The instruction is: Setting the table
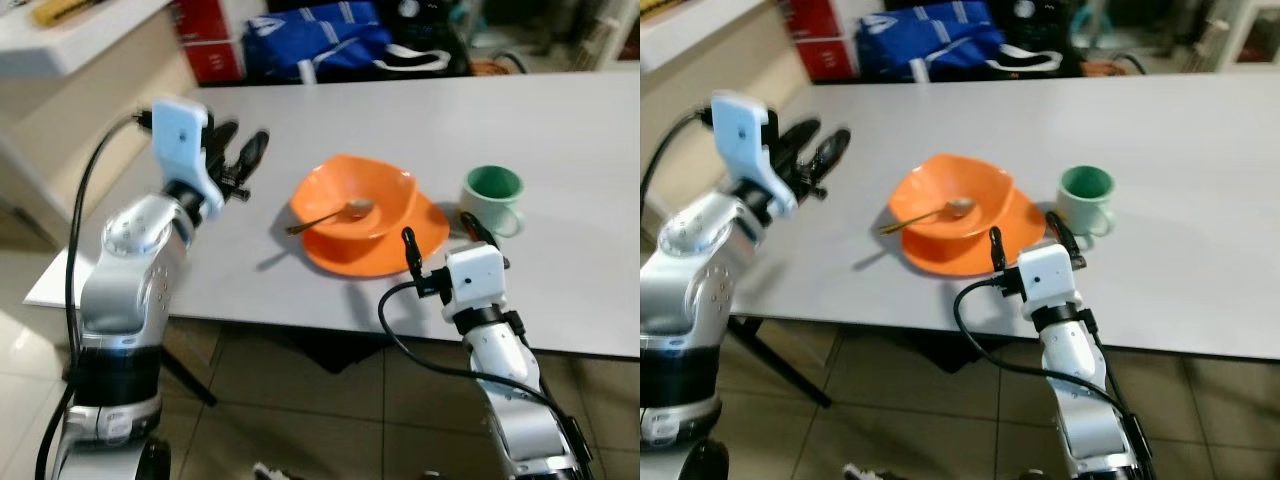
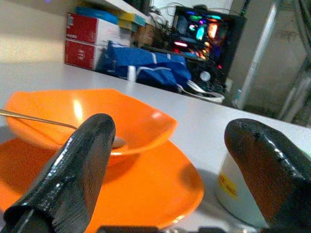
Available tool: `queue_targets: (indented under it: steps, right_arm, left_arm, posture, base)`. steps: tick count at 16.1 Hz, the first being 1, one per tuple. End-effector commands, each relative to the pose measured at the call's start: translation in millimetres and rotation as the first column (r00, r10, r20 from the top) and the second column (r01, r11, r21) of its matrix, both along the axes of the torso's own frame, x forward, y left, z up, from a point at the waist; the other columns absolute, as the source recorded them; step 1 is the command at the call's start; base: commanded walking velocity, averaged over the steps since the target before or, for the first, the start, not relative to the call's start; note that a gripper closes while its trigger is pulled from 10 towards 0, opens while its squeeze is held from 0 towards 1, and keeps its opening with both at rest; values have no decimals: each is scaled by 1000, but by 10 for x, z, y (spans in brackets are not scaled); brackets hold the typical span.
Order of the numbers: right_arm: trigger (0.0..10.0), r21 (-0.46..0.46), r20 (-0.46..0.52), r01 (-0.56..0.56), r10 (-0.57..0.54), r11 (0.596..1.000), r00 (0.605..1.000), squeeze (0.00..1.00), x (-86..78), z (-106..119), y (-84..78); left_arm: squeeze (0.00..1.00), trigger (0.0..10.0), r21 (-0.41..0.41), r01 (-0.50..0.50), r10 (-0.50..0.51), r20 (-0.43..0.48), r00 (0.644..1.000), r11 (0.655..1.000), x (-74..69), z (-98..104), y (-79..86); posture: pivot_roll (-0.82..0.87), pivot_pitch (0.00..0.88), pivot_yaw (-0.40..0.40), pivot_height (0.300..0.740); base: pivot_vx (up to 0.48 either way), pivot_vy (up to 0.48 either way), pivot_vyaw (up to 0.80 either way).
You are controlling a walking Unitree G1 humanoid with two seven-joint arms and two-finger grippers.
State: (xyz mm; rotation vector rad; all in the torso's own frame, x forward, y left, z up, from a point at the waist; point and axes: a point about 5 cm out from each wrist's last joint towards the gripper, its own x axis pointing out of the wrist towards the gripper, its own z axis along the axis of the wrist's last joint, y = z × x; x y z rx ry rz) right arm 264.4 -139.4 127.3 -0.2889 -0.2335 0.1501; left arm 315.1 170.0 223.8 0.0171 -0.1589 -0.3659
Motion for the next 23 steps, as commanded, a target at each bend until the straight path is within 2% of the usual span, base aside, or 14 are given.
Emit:
queue_targets:
  steps: [1,2,3,4,5,8,10,14,17,23]
  right_arm:
    - [10000,9,8,-11,11,1000,1000,0,12,13,7]
    - [10000,4,11,-15,15,1000,1000,0,3,12,-4]
    - [10000,-1,9,-17,17,1000,1000,0,-1,2,-10]
    - [10000,-1,9,-17,17,1000,1000,0,-1,2,-10]
    - [10000,-22,9,-4,4,1000,1000,0,-6,-18,-31]
    - [10000,-23,-6,41,-41,999,999,0,-1,-54,-97]
    - [10000,0,-19,44,-44,999,999,0,-19,-68,-111]
    - [10000,9,-31,36,-35,999,999,0,-26,-97,-79]
    - [10000,-11,-38,13,-13,1000,999,0,3,-93,-58]
    - [10000,-9,-35,-1,1,1000,999,0,16,-83,-46]
  left_arm:
    - [0,10000,-12,-49,49,-13,999,999,-161,-87,61]
    - [0,10000,17,-62,63,-27,998,998,-348,-221,16]
    - [0,10000,21,-52,53,-50,997,998,-425,-287,-39]
    - [0,10000,21,-52,53,-50,997,998,-425,-287,-39]
    - [0,10000,54,-53,58,-106,993,997,-519,-556,-126]
    - [0,10000,57,-76,86,-191,978,995,-584,-936,-171]
    - [0,10000,30,-57,62,-199,978,998,-633,-925,-216]
    - [0,10000,15,-68,70,-172,983,998,-616,-864,-237]
    - [0,10000,18,-69,71,-157,985,997,-641,-825,-266]
    - [0,10000,-1,-81,79,-166,983,997,-595,-790,-299]
  posture:
    - [-90,0,97,740]
    - [-80,0,88,740]
    - [-78,0,82,740]
    - [-78,0,82,740]
    - [-78,0,81,740]
    - [-115,0,97,740]
    - [-120,0,101,740]
    - [-113,0,97,740]
    - [-107,0,89,740]
    - [-105,0,82,740]
  base:
    - [0,0,0]
    - [0,0,0]
    - [0,0,0]
    - [0,0,0]
    - [0,0,0]
    - [0,0,0]
    - [0,0,-391]
    - [0,0,-755]
    - [0,0,0]
    - [0,457,0]
